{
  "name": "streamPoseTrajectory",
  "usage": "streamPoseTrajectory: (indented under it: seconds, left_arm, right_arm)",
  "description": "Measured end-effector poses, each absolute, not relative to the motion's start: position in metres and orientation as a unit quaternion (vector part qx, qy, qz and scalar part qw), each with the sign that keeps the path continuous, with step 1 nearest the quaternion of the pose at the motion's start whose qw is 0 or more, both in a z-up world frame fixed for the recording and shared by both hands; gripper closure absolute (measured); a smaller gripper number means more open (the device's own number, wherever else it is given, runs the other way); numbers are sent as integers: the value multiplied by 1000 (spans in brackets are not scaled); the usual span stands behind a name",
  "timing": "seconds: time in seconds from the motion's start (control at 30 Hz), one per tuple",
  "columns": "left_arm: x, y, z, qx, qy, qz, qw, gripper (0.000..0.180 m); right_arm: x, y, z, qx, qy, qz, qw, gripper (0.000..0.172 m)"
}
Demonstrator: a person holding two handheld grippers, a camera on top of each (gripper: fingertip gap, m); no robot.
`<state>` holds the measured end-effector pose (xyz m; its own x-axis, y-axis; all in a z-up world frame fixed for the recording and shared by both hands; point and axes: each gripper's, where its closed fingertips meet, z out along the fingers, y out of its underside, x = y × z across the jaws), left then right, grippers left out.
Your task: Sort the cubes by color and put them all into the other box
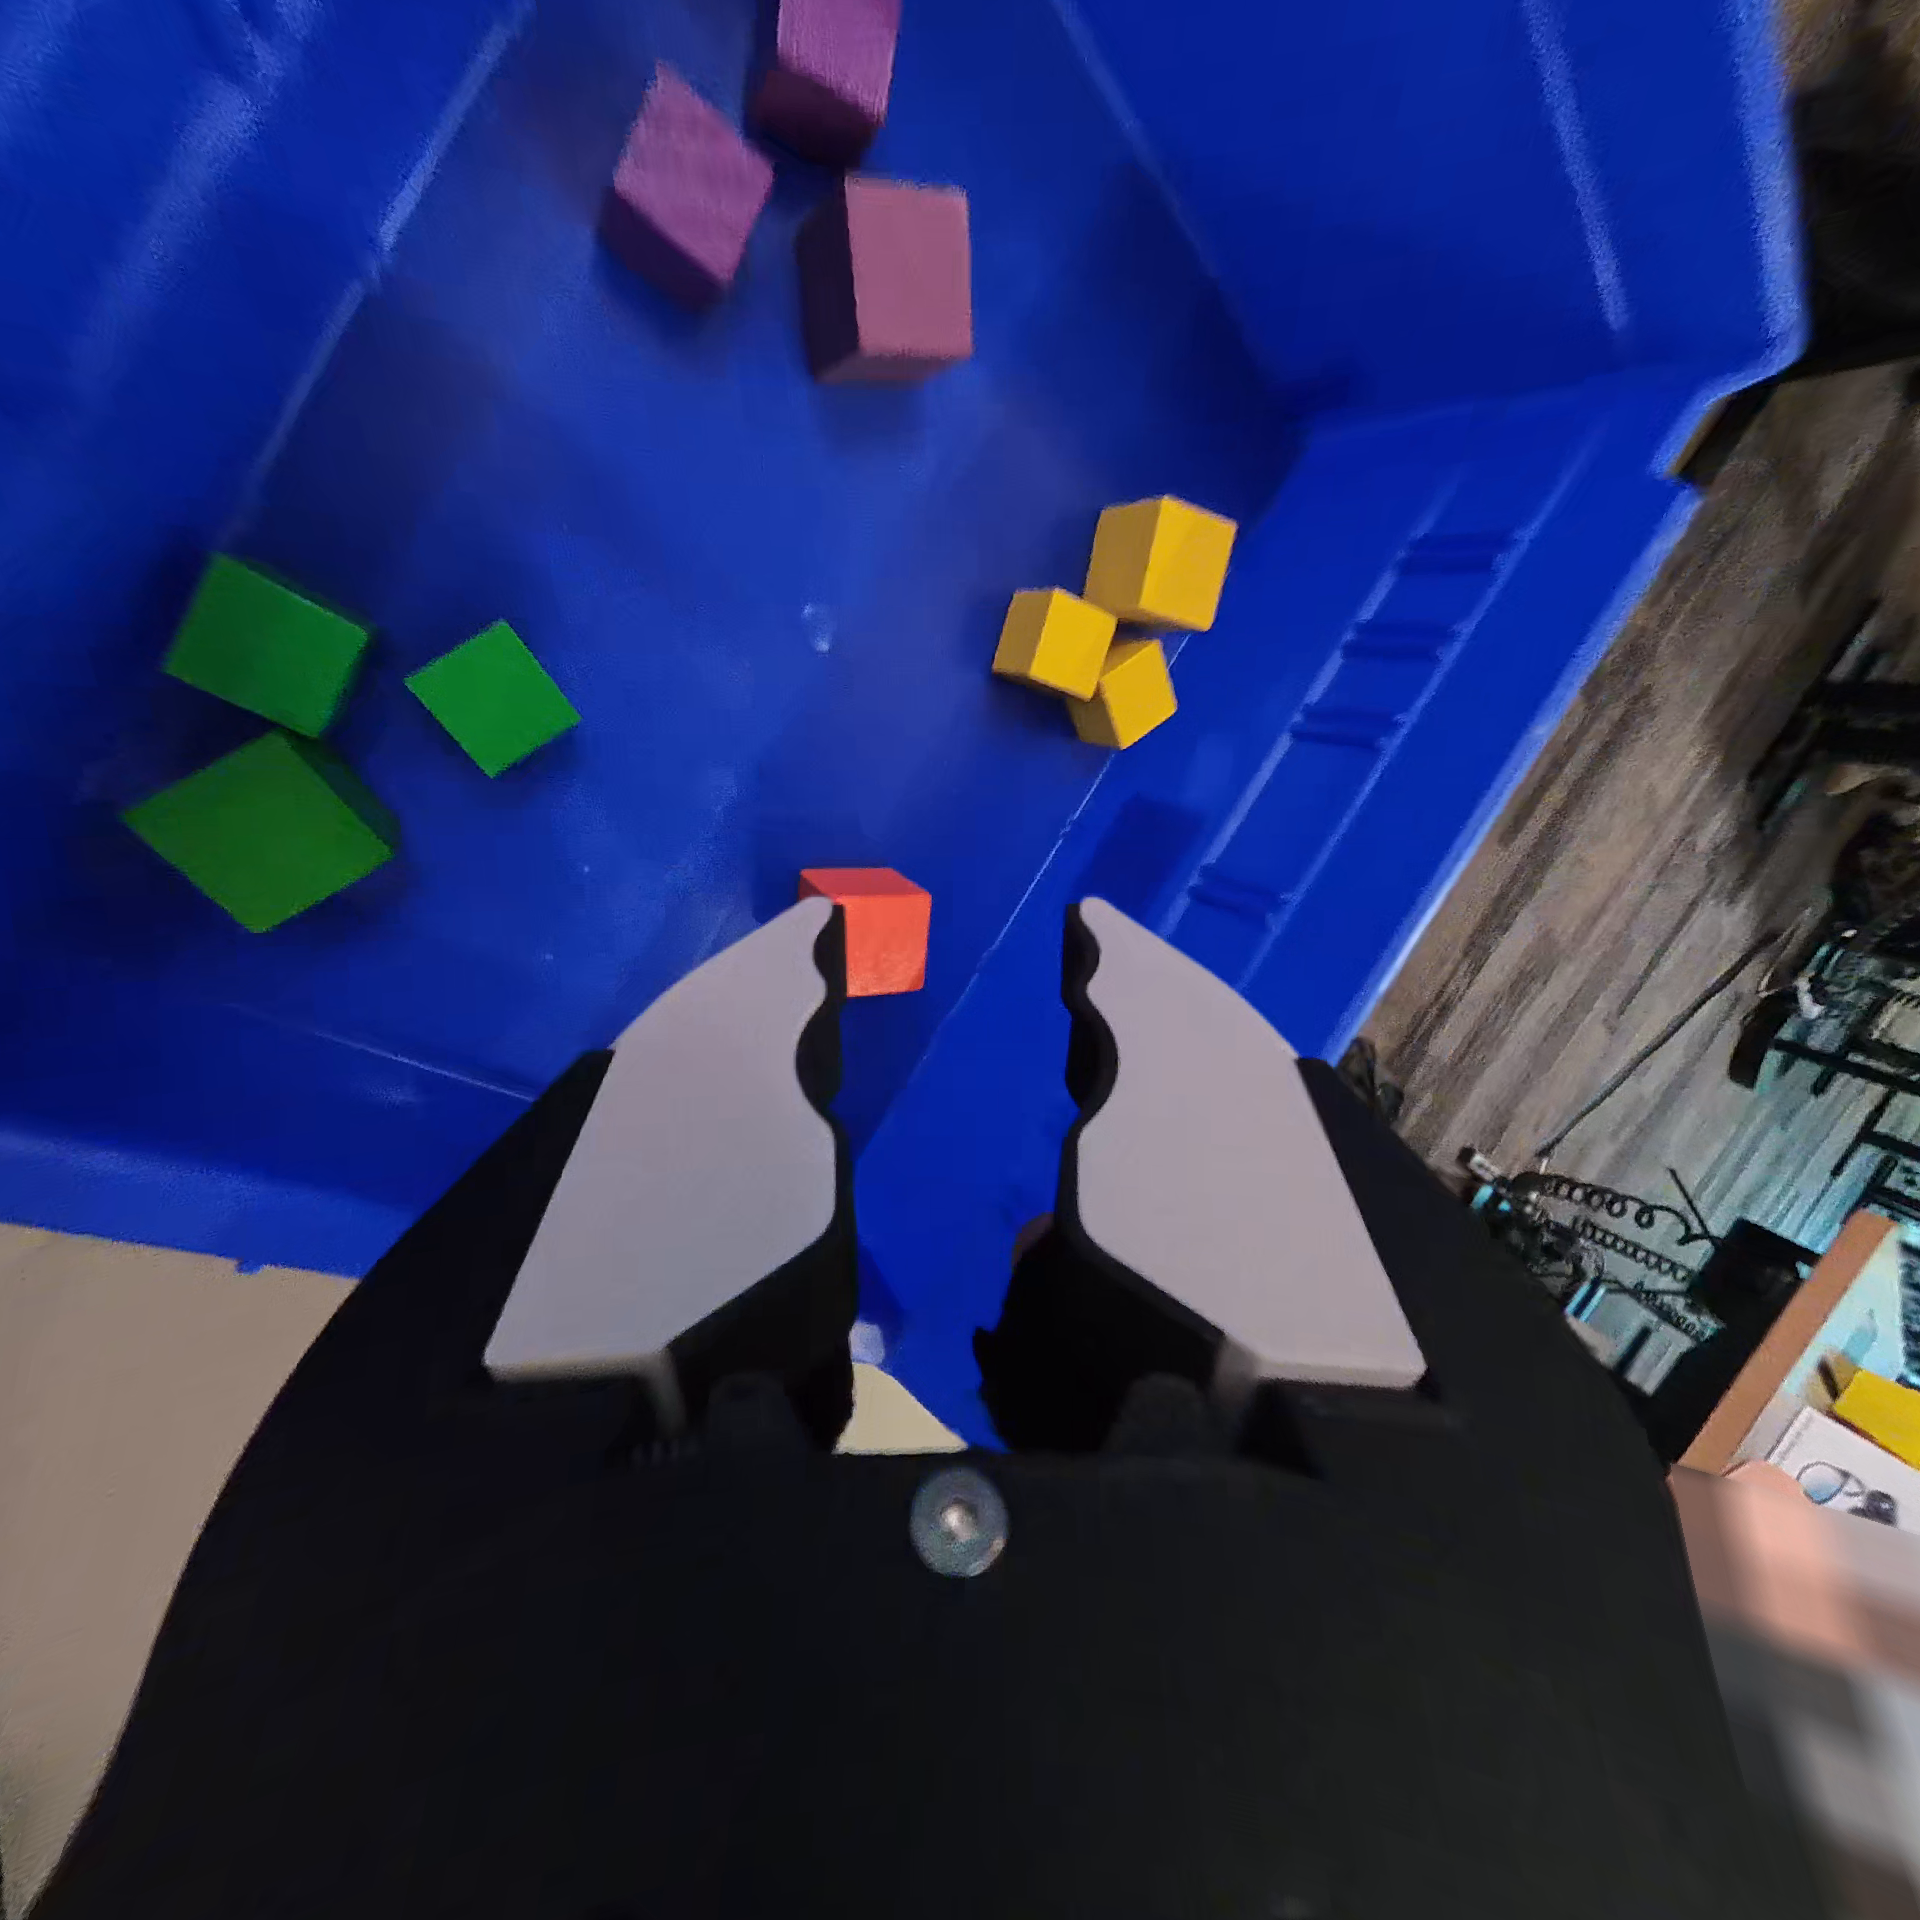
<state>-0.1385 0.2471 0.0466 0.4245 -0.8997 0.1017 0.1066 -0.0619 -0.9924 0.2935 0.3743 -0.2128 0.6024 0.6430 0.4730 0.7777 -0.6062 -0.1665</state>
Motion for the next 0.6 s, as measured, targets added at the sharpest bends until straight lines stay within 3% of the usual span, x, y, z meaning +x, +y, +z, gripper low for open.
streamPoseTrajectory:
  seconds: [0.27, 0.6]
  left_arm:
    - [-282, 313, 25, -697, 211, -179, 661, 168]
    - [-375, 377, -119, -861, 107, -114, 483, 151]
  right_arm:
    - [255, 380, -182, -847, -428, -186, 254, 138]
    - [227, 384, -187, -830, -454, -187, 264, 141]
